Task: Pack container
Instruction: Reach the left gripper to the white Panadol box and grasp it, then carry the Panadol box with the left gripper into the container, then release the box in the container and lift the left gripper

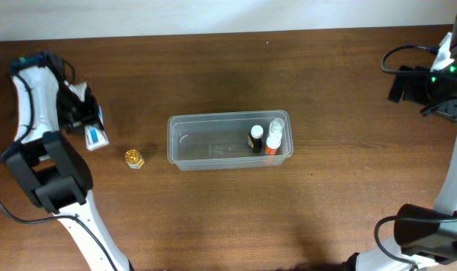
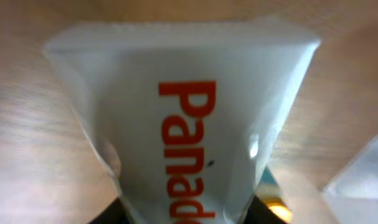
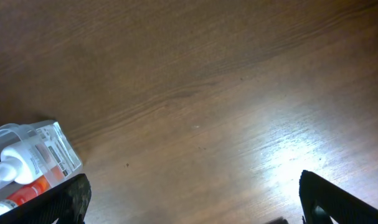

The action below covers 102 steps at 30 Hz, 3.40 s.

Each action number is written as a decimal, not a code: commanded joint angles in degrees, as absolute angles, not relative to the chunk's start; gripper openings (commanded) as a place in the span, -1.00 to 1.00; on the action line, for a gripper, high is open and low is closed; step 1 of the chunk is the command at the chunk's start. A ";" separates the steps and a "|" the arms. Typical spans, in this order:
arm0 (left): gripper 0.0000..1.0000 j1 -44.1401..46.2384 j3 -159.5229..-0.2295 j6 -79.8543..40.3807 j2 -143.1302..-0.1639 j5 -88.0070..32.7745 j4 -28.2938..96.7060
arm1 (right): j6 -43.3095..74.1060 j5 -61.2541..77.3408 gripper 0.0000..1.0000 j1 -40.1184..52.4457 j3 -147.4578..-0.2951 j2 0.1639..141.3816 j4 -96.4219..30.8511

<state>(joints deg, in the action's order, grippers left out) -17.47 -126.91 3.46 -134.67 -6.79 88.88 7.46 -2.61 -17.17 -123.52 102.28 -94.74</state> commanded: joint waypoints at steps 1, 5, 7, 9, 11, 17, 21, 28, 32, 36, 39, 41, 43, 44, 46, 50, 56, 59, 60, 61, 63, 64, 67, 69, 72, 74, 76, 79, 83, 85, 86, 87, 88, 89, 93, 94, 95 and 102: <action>-0.26 -14.37 -135.66 4.86 -134.98 -7.92 92.84 | 7.31 -3.49 0.97 -17.37 -123.42 102.39 -94.72; -0.25 -8.80 -145.12 7.01 -134.47 -7.92 96.73 | 7.31 -3.49 0.97 -17.37 -123.42 102.39 -94.72; -0.25 -5.50 -146.61 8.45 -132.94 -7.94 96.71 | 7.31 -3.49 0.97 -17.37 -123.42 102.39 -94.72; -0.25 -1.89 -147.41 10.22 -131.28 -7.73 96.71 | 7.31 -3.49 0.97 -17.37 -123.42 102.39 -94.72; -0.25 1.72 -147.44 12.64 -129.62 -7.46 96.71 | 7.31 -3.49 0.97 -17.37 -123.42 102.39 -94.72; -0.24 12.69 -147.41 19.38 -127.72 -3.40 96.71 | 7.31 -3.49 0.97 -17.37 -123.42 102.39 -94.72; -0.23 18.09 -146.28 24.34 -127.74 -2.96 96.71 | 7.29 -3.49 0.97 -17.37 -123.42 102.39 -94.72; -0.24 22.81 -139.44 29.93 -127.74 -2.57 96.73 | 7.29 -3.49 0.97 -17.37 -123.42 102.39 -94.72; -0.24 23.75 -133.23 36.01 -127.74 -4.45 96.62 | 7.29 -3.49 0.97 -17.37 -123.42 102.39 -94.72; -0.24 24.36 -127.11 40.88 -127.74 -7.38 94.63 | 7.31 -3.49 0.97 -17.37 -123.42 102.39 -94.72; -0.25 24.95 -123.68 42.24 -127.74 -8.16 92.29 | 7.31 -3.49 0.97 -17.37 -123.42 102.39 -94.72; -0.26 25.45 -121.84 44.01 -127.74 -8.19 90.80 | 7.31 -3.49 0.97 -17.37 -123.42 102.39 -94.72; -0.25 26.11 -120.01 45.91 -127.74 -8.19 89.25 | 7.29 -3.49 0.97 -17.37 -123.42 102.39 -94.72; -0.24 26.44 -119.26 46.70 -127.74 -8.16 88.66 | 7.31 -3.49 0.97 -17.37 -123.42 102.39 -94.72; -0.24 26.98 -117.60 48.27 -127.74 -8.14 87.22 | 7.31 -3.49 0.97 -17.37 -123.42 102.39 -94.72; -0.24 27.51 -113.95 49.89 -127.74 -7.03 82.67 | 7.31 -3.49 0.97 -17.37 -123.42 102.39 -94.72; -0.06 27.53 -110.28 49.82 -127.74 -4.47 77.28 | 7.29 -3.49 0.97 -17.37 -123.42 102.39 -94.72; 0.16 27.53 -110.17 49.82 -127.74 -4.47 76.34 | 7.29 -3.49 0.97 -17.37 -123.42 102.39 -94.72; 0.35 27.53 -110.17 49.80 -127.74 -4.47 76.09 | 7.29 -3.49 0.97 -17.37 -123.42 102.39 -94.72; 0.64 27.53 -110.17 49.80 -127.74 -4.49 75.99 | 7.31 -3.49 0.97 -17.37 -123.42 102.39 -94.72; 0.95 27.53 -110.17 49.80 -127.74 -4.49 75.83 | 7.31 -3.49 0.97 -17.37 -123.42 102.39 -94.72; 0.98 27.53 -110.19 49.80 -127.74 -4.47 75.81 | 7.29 -3.49 0.97 -17.37 -123.42 102.39 -94.72; 0.98 27.55 -110.32 49.76 -127.74 -4.49 75.85 | 7.31 -3.49 0.97 -17.37 -123.42 102.39 -94.72; 0.98 27.59 -110.98 48.82 -127.66 -4.49 76.05 | 7.31 -3.49 0.97 -17.37 -123.42 102.39 -94.72; 0.99 27.59 -113.49 48.05 -126.93 -4.51 78.04 | 7.29 -3.49 0.97 -17.37 -123.42 102.39 -94.72; 0.98 27.59 -115.79 47.77 -126.06 -4.51 79.77 | 7.31 -3.49 0.97 -17.37 -123.42 102.39 -94.72; 0.99 27.59 -118.58 46.76 -124.99 -4.49 81.32 | 7.31 -3.49 0.97 -17.37 -123.42 102.39 -94.72; 0.99 27.59 -123.17 43.99 -122.96 -4.47 83.24 | 7.29 -3.49 0.97 -17.37 -123.42 102.39 -94.72; 0.99 27.40 -128.55 34.37 -119.74 -2.13 85.38 | 7.31 -3.49 0.97 -17.37 -123.42 102.39 -94.72; 0.99 26.59 -130.91 27.49 -117.93 -0.95 87.68 | 7.29 -3.49 0.97 -17.37 -123.42 102.39 -94.72; 0.99 25.78 -131.85 24.32 -117.01 -1.04 89.34 | 7.31 -3.49 0.97 -17.37 -123.42 102.39 -94.72; 0.99 24.84 -132.49 21.26 -116.18 -1.06 90.87 | 7.31 -3.49 0.97 -17.37 -123.42 102.39 -94.72; 0.99 23.68 -132.84 18.17 -115.33 -1.08 92.36 | 7.29 -3.49 0.97 -17.37 -123.42 102.39 -94.72; 0.99 22.09 -132.90 14.98 -114.15 -1.10 94.08 | 7.29 -3.49 0.97 -17.37 -123.42 102.39 -94.72; 0.99 14.94 -131.70 5.21 -110.08 -3.22 96.73 | 7.31 -3.49 0.97 -17.37 -123.42 102.39 -94.72; 0.99 13.04 -131.09 4.47 -109.21 -4.38 96.73 | 7.31 -3.49 0.97 -17.37 -123.42 102.39 -94.72; 0.99 11.51 -130.56 4.47 -108.57 -5.39 96.73 | 7.29 -3.49 0.97 -17.37 -123.42 102.39 -94.72; 0.99 4.10 -121.16 2.11 -107.63 -5.78 96.71 | 7.29 -3.49 0.97 -17.37 -123.42 102.39 -94.72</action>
<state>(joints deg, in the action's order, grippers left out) 5.17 -125.99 5.26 -107.85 -4.29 96.44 7.51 -2.61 -17.17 -123.52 102.28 -94.72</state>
